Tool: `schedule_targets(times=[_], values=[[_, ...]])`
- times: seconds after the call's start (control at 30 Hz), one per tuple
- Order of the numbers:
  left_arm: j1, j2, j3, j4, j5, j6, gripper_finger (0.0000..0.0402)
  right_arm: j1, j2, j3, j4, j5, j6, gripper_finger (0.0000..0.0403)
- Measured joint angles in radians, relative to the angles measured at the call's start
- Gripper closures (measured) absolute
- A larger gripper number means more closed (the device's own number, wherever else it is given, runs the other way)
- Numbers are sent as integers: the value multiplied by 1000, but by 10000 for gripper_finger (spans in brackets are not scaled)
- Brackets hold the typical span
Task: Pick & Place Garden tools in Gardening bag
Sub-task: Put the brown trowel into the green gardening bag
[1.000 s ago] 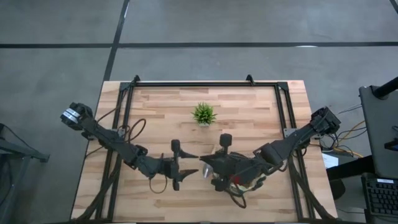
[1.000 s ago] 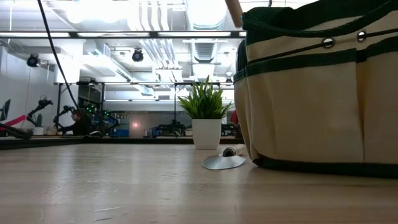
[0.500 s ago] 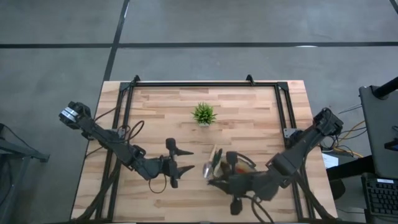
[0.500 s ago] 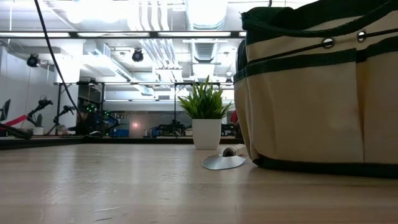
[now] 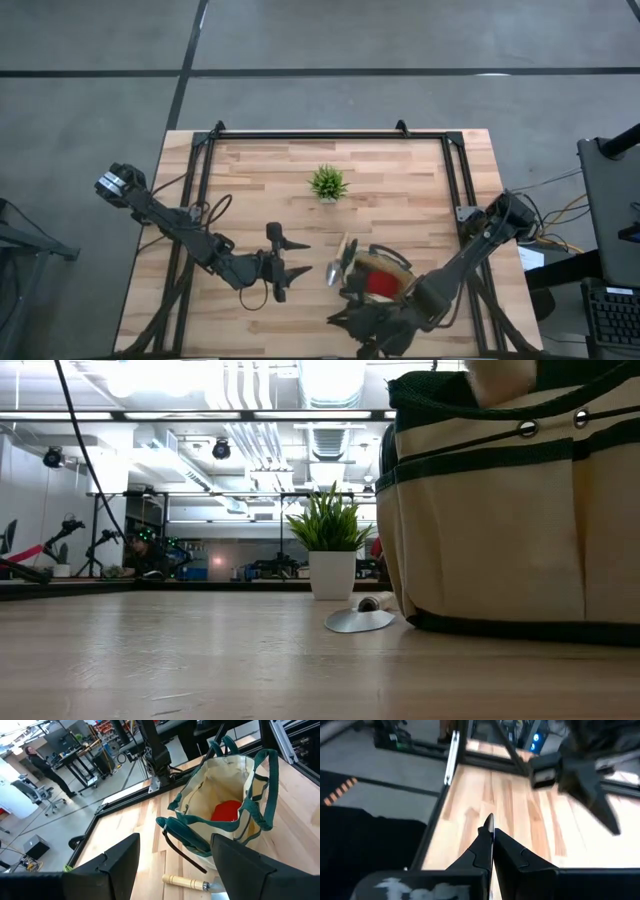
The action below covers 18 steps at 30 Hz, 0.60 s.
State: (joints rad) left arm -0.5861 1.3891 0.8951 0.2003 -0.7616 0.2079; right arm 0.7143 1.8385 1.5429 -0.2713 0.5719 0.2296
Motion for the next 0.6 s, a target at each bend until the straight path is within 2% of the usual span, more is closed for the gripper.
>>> schedule_targets(times=[0.1,0.27,0.6], values=[[0,0,0,-1,0,-2,156,2,8,0,-71,45,44,395],[0,0,0,-7,0,-8,156,13,7,0,-149,205,44,395],[0,0,0,-16,0,-18,156,16,-17,6,-204,245,41,395]])
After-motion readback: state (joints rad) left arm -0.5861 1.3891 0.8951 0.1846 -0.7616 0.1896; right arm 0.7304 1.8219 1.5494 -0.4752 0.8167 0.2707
